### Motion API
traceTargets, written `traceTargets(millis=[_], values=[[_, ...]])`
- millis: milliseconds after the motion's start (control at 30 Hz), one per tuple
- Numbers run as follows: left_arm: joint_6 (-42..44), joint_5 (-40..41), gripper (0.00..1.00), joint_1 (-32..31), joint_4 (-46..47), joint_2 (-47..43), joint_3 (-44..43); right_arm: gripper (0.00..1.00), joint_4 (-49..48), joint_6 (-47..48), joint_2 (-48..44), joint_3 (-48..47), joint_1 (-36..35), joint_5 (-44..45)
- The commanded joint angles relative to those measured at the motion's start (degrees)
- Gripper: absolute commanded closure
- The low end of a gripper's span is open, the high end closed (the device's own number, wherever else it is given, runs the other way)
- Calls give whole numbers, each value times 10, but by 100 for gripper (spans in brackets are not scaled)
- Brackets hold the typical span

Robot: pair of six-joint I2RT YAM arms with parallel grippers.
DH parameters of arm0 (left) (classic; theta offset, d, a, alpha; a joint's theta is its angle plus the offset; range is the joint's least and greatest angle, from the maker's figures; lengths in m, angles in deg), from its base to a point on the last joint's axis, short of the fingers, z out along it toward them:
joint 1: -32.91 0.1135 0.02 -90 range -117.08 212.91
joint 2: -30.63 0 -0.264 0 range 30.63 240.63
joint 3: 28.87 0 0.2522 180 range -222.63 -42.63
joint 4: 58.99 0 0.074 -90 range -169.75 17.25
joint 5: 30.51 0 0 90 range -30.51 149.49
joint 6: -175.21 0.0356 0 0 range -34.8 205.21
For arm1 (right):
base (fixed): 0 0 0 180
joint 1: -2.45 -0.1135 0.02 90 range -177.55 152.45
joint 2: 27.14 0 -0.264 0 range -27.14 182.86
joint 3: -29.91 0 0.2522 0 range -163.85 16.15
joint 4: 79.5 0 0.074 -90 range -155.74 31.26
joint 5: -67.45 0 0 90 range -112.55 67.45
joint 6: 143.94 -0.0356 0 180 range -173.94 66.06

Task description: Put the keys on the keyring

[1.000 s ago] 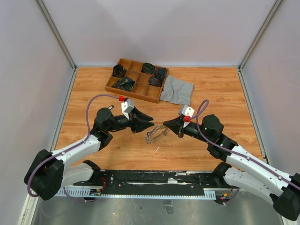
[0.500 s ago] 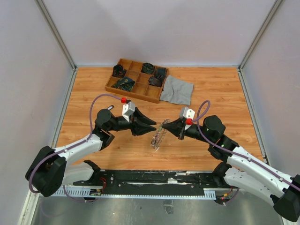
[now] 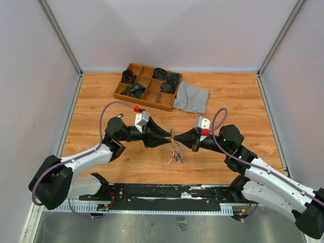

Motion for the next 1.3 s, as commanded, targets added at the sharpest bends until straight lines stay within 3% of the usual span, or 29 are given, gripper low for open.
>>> traceTargets(millis=[0,533,700,800,933,1033,1167,1267], values=[[6,0,63,-9,13,8,-19,99,-56,-15,-3,-6,8,-19],[-3,-3,67,-22,33,20,-25,99,-57,-16,6,-4,7,-23],[-4,-5,78,-24,36,24,-27,100,-61,-17,10,-4,7,-22],[-6,1,98,-25,38,20,-24,99,-58,-16,11,-4,7,-21],[0,11,100,-25,24,10,-22,99,-33,-5,6,-9,7,-20],[20,18,99,-25,-19,1,-28,93,39,30,-7,-30,7,-13],[38,39,99,-26,-89,-15,-35,71,143,76,-29,-63,7,-7],[82,85,99,-34,-198,-33,-52,60,223,107,-44,-92,7,9]])
